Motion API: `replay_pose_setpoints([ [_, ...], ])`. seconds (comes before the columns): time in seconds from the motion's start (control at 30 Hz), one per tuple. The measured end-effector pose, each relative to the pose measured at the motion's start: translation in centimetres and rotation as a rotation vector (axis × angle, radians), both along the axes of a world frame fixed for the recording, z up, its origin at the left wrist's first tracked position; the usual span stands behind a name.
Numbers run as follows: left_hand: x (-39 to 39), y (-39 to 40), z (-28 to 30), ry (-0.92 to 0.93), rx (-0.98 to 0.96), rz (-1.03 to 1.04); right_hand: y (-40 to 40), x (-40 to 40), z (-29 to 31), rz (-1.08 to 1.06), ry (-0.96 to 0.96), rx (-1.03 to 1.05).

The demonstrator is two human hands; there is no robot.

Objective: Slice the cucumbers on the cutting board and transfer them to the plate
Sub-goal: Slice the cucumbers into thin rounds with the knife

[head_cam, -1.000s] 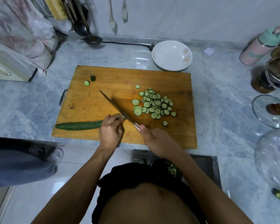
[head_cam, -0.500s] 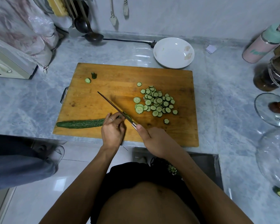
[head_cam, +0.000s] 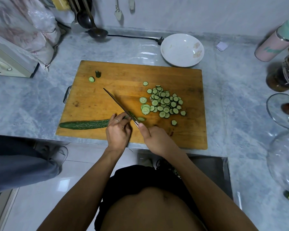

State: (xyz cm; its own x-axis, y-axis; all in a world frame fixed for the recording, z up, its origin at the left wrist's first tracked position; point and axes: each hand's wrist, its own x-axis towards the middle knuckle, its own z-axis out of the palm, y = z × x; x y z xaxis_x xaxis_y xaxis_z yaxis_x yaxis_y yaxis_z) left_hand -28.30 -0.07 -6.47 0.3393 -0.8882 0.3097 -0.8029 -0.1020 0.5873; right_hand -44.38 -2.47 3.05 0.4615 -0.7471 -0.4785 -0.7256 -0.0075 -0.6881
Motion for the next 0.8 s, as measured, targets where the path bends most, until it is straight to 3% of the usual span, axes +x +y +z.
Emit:
replay_pose_setpoints([
  [0.6, 0.0, -1.0, 2.3, 0.03, -0.006, -0.08, -2.7, -3.7, 0.8, -0.194, -0.041, -0.005],
  [0.8, 0.0, -0.8, 1.9, 0.013, 0.008, -0.092, -1.5, -3.3, 2.0, -0.146, -0.082, 0.057],
])
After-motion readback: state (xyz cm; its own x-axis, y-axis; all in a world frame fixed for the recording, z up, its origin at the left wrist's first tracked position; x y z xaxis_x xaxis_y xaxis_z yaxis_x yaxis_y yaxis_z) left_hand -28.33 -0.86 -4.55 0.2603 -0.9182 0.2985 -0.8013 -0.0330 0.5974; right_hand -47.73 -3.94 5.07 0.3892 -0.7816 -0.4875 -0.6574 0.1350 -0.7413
